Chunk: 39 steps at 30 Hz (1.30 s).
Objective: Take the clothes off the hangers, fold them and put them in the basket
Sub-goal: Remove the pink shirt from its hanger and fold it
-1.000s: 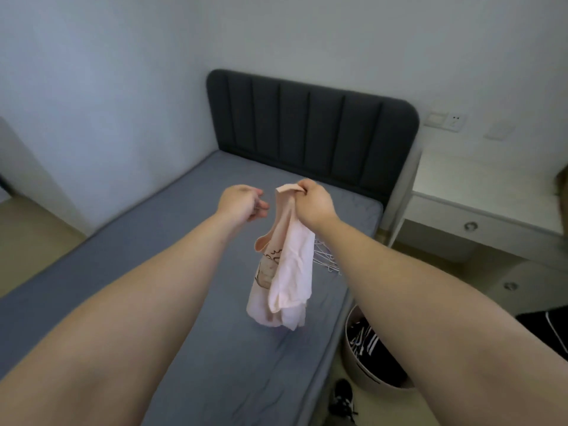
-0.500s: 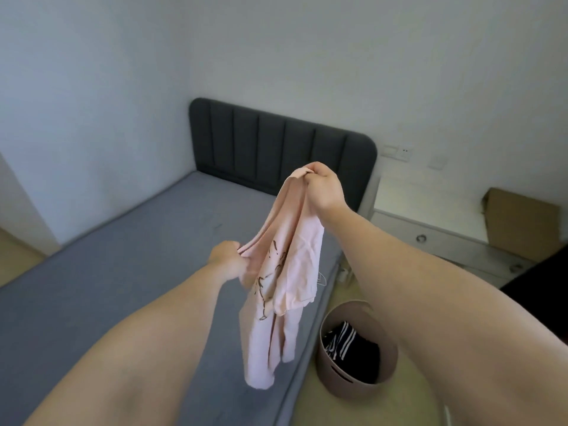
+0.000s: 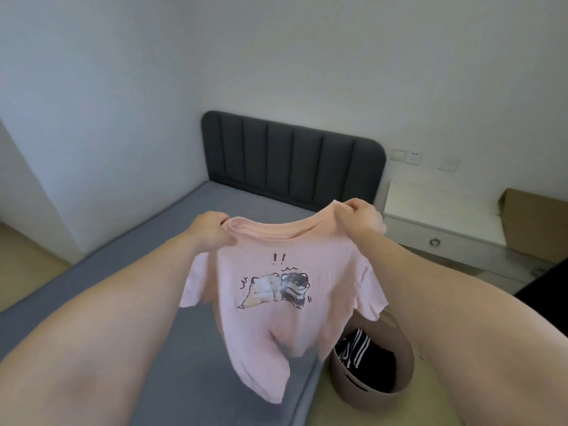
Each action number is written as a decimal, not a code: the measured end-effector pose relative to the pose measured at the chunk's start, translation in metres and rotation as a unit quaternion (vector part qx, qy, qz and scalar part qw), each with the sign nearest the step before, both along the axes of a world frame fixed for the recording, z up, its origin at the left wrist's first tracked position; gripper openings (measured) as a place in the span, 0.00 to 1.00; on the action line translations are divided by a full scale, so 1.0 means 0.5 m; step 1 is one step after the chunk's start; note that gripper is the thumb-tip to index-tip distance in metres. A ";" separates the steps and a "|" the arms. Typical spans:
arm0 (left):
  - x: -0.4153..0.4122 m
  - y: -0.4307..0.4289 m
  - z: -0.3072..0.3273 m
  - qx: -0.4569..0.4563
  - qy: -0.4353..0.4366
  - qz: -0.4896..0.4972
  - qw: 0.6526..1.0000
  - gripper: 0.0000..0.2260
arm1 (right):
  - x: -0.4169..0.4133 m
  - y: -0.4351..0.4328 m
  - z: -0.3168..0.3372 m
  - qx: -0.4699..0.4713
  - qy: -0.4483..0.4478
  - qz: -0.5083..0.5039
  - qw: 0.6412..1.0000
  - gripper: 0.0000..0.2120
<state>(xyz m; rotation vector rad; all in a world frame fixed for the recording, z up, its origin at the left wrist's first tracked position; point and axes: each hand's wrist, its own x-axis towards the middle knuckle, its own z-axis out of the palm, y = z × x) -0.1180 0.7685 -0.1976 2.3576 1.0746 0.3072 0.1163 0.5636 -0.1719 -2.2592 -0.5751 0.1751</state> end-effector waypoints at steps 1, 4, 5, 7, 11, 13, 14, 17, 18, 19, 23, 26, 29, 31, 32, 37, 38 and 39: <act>-0.004 0.002 0.001 0.001 0.026 -0.001 1.000 0.06 | 0.004 -0.002 -0.003 0.007 -0.002 0.006 1.000 0.12; -0.017 -0.003 0.005 -0.022 0.041 0.013 0.999 0.06 | 0.015 -0.007 -0.011 0.023 -0.011 0.006 1.000 0.13; -0.020 -0.007 0.009 -0.028 0.033 0.017 0.999 0.08 | 0.017 -0.010 -0.012 0.026 -0.016 0.006 1.000 0.13; -0.027 -0.010 0.015 -0.028 0.023 0.013 0.999 0.09 | 0.020 -0.014 -0.016 0.032 -0.028 0.010 0.999 0.14; -0.034 -0.009 0.017 -0.053 0.064 -0.016 0.996 0.11 | 0.023 -0.020 -0.019 0.030 -0.051 0.011 0.998 0.15; -0.035 -0.018 0.013 -0.123 0.043 -0.015 0.991 0.08 | 0.023 -0.025 -0.018 0.028 -0.058 0.007 0.998 0.15; -0.035 -0.027 0.012 -0.181 0.020 -0.009 0.983 0.04 | 0.024 -0.028 -0.018 0.026 -0.060 0.005 0.998 0.15; -0.037 -0.050 0.008 -0.280 -0.036 -0.006 0.959 0.06 | 0.028 -0.040 -0.014 0.023 -0.069 -0.005 0.997 0.15; -0.036 -0.056 0.006 -0.284 -0.040 -0.012 0.958 0.06 | 0.030 -0.046 -0.012 0.022 -0.073 -0.009 0.997 0.16; -0.037 -0.061 0.006 -0.278 -0.036 -0.016 0.960 0.06 | 0.031 -0.050 -0.010 0.023 -0.078 -0.012 0.997 0.16; -0.030 -0.072 0.009 -0.221 0.019 -0.041 0.974 0.08 | 0.036 -0.066 0.000 0.029 -0.086 -0.025 0.996 0.15; -0.026 -0.084 0.010 -0.265 0.023 -0.069 0.961 0.07 | 0.038 -0.078 0.003 0.035 -0.082 -0.040 0.995 0.14; -0.025 -0.108 0.010 -0.297 0.022 -0.087 0.951 0.08 | 0.033 -0.090 0.002 0.038 -0.078 -0.043 0.995 0.14; -0.023 -0.116 0.009 -0.290 0.005 -0.088 0.953 0.09 | 0.028 -0.099 -0.001 0.045 -0.072 -0.040 0.996 0.14; -0.023 -0.121 0.010 -0.277 -0.008 -0.085 0.957 0.09 | 0.026 -0.106 -0.002 0.049 -0.067 -0.038 0.996 0.13; -0.030 -0.126 0.016 -0.211 -0.046 -0.031 0.976 0.12 | 0.028 -0.137 -0.002 0.048 -0.065 0.002 0.997 0.10; -0.032 -0.123 0.018 -0.191 -0.053 -0.025 0.980 0.13 | 0.027 -0.143 0.000 0.048 -0.068 0.015 0.996 0.11; -0.034 -0.121 0.020 -0.172 -0.058 -0.022 0.983 0.14 | 0.026 -0.150 0.002 0.047 -0.069 0.028 0.996 0.11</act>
